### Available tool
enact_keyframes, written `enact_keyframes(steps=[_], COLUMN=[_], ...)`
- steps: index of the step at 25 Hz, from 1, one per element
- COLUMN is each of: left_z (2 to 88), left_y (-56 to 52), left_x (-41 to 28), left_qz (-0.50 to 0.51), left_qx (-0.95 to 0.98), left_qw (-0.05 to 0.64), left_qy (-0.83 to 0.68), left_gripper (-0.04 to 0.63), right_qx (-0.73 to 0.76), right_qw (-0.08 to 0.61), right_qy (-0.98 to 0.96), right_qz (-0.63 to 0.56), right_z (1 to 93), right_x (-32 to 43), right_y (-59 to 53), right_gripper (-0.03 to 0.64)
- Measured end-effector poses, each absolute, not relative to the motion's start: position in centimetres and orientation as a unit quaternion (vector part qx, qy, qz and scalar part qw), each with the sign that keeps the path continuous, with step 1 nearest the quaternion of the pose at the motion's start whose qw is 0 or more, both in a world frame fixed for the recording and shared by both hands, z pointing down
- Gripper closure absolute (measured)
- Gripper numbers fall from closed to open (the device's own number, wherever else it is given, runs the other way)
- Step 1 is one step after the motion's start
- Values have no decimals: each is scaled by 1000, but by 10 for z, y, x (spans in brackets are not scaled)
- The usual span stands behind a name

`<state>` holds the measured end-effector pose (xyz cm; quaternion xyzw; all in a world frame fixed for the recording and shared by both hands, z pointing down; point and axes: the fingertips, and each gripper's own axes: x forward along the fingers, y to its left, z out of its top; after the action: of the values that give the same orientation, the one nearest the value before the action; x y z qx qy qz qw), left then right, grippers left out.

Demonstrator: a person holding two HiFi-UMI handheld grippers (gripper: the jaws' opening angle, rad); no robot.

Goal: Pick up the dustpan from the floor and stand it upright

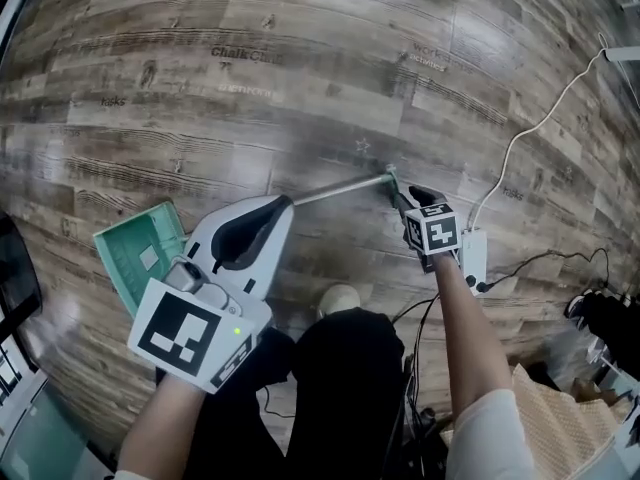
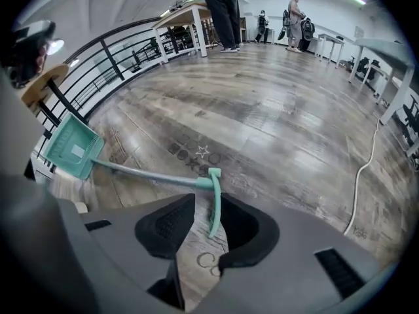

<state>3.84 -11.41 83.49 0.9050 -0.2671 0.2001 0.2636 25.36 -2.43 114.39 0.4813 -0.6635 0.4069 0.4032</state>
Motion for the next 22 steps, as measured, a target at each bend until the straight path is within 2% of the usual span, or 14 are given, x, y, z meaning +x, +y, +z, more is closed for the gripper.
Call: enact_keyframes(steps=[17,20,22], left_z=[855,856,856], left_y=[-129,-130,-131], left_x=[34,30,27], left_qz=[180,179,179], left_qx=[907,907,906], left_qw=[264,262,264], left_qy=[-275,-276,-278], left_gripper=[572,571,571], right_qx=[469,460,462], right_qw=[429,431,425], right_qy=[-642,-650,-651], right_qz=[428,425,427], right_z=[1229,1229,1226], right_x=[262,258,257], right_y=[-30,-32,-35], right_gripper=[486,532,535])
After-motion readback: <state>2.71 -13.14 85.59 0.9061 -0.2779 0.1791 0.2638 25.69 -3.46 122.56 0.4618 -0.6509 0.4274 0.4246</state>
